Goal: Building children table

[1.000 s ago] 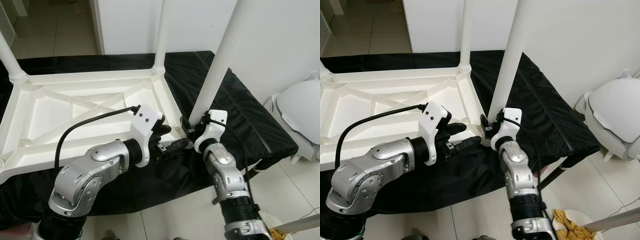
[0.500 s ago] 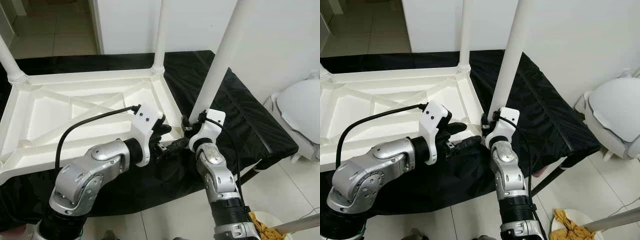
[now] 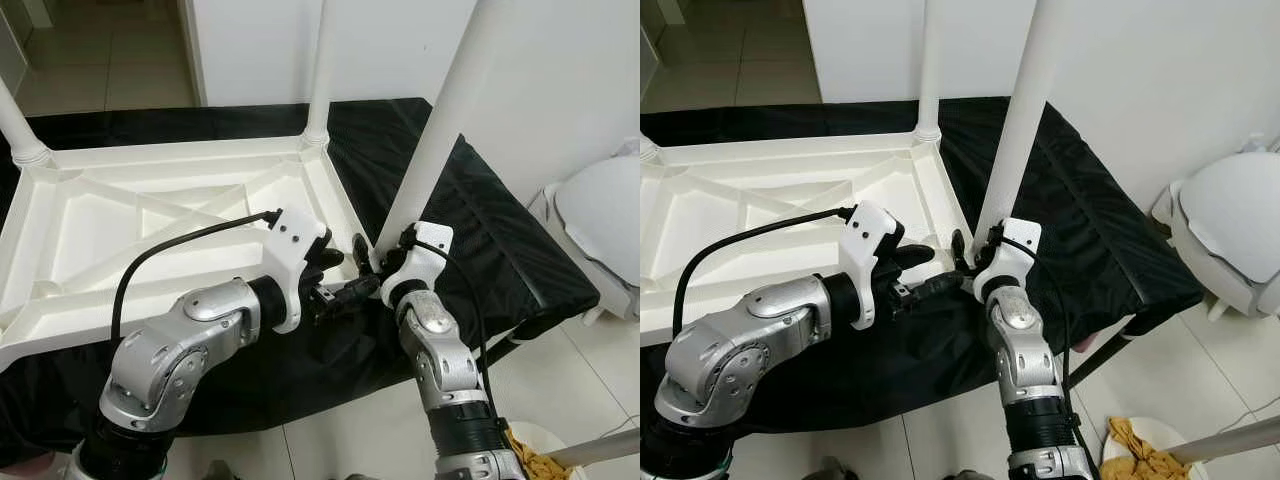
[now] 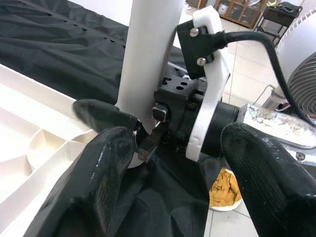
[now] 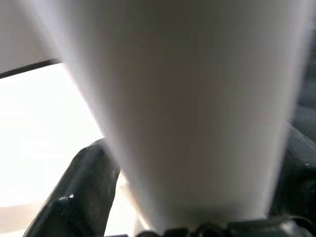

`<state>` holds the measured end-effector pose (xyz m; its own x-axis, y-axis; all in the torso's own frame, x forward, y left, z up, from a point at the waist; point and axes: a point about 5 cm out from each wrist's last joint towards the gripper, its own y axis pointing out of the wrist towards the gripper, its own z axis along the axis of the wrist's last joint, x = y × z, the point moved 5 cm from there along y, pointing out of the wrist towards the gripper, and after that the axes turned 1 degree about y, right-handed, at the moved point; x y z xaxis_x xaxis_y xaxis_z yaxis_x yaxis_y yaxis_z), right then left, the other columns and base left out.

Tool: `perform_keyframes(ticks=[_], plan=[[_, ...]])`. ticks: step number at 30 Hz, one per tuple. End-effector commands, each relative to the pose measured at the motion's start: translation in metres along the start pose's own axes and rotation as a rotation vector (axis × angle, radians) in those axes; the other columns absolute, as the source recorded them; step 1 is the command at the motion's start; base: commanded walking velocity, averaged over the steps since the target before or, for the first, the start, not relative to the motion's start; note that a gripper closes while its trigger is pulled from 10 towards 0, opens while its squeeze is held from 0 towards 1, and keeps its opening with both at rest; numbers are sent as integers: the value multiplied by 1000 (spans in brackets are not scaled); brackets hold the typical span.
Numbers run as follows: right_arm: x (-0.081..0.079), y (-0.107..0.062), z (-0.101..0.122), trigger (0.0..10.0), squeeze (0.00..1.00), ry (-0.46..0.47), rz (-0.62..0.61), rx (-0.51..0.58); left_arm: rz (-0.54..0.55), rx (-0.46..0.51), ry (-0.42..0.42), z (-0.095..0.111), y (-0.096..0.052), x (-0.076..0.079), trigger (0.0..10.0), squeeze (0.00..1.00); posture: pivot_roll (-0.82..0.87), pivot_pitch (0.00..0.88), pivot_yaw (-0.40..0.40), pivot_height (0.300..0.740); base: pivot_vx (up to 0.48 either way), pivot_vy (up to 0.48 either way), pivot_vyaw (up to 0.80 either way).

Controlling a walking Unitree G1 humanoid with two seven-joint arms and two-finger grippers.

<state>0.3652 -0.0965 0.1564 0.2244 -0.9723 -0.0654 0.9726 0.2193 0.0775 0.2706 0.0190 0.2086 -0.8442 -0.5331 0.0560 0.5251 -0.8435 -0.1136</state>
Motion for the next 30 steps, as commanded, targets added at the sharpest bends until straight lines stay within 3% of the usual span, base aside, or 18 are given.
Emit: perform_keyframes(ticks=[1,3,5,6,7,8,19,27,28,30], plan=[[-2,0,5,10000,1000,6,34,23,5,-2,6,1,2,-1,10000,0,-11,49,-59,740,0,0,0],[-1,-1,5,10000,1000,1,157,16,4,-2,8,1,2,-1,10000,0,-7,47,-60,740,0,0,0],[-1,-2,4,10000,1000,4,182,13,6,-2,7,1,2,-1,10000,0,-7,47,-60,740,0,0,0],[4,-2,3,10000,145,-13,208,-1,6,-3,8,1,2,-1,10000,0,-6,46,-61,740,0,0,0],[4,-2,3,10000,145,-13,208,-1,6,-3,8,1,2,-1,10000,0,-6,46,-61,740,0,0,0],[6,-2,2,10000,0,-12,222,-5,6,-3,8,1,2,-1,10000,0,-6,46,-61,740,0,0,0],[33,-1,3,10000,0,-63,410,-17,0,-5,8,1,1,0,10000,0,-1,50,-49,740,0,0,0],[30,-3,1,10000,0,-81,587,-57,5,-10,10,0,-1,-1,10000,0,8,52,-46,740,0,0,0],[30,-3,-3,4902,0,-87,612,-77,10,-10,10,1,-1,-2,10000,0,13,51,-45,740,0,0,0],[31,-4,-5,4902,0,-90,626,-88,12,-9,10,1,-1,-2,10000,0,13,51,-45,740,0,0,0]])
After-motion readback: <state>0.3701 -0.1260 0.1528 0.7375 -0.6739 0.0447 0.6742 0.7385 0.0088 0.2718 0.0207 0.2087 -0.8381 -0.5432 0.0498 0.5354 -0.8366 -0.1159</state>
